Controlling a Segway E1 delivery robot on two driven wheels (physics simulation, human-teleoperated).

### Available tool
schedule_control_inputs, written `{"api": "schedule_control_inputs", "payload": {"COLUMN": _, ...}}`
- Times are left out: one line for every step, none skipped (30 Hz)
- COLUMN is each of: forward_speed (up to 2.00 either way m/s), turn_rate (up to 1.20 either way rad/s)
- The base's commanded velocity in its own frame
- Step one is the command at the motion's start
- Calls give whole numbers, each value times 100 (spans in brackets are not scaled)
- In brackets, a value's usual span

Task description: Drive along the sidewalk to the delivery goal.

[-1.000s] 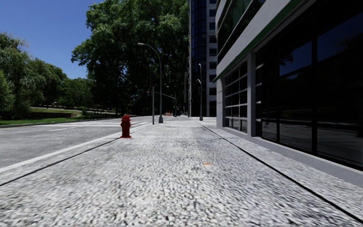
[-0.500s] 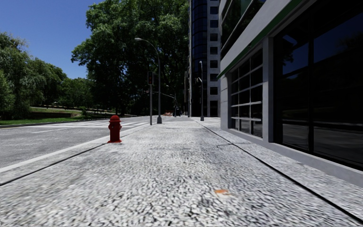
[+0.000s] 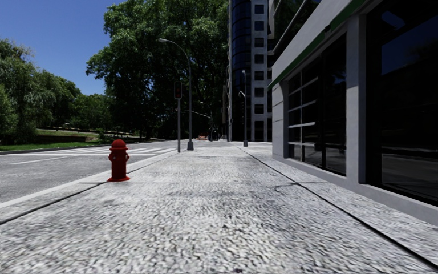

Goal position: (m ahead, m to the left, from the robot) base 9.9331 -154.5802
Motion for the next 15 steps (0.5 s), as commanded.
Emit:
{"api": "schedule_control_inputs", "payload": {"forward_speed": 200, "turn_rate": 0}}
{"api": "schedule_control_inputs", "payload": {"forward_speed": 200, "turn_rate": 0}}
{"api": "schedule_control_inputs", "payload": {"forward_speed": 200, "turn_rate": 0}}
{"api": "schedule_control_inputs", "payload": {"forward_speed": 200, "turn_rate": 0}}
{"api": "schedule_control_inputs", "payload": {"forward_speed": 200, "turn_rate": 0}}
{"api": "schedule_control_inputs", "payload": {"forward_speed": 200, "turn_rate": 0}}
{"api": "schedule_control_inputs", "payload": {"forward_speed": 200, "turn_rate": 0}}
{"api": "schedule_control_inputs", "payload": {"forward_speed": 200, "turn_rate": 0}}
{"api": "schedule_control_inputs", "payload": {"forward_speed": 200, "turn_rate": 0}}
{"api": "schedule_control_inputs", "payload": {"forward_speed": 200, "turn_rate": 0}}
{"api": "schedule_control_inputs", "payload": {"forward_speed": 200, "turn_rate": 0}}
{"api": "schedule_control_inputs", "payload": {"forward_speed": 200, "turn_rate": 0}}
{"api": "schedule_control_inputs", "payload": {"forward_speed": 200, "turn_rate": 0}}
{"api": "schedule_control_inputs", "payload": {"forward_speed": 200, "turn_rate": 0}}
{"api": "schedule_control_inputs", "payload": {"forward_speed": 200, "turn_rate": 0}}
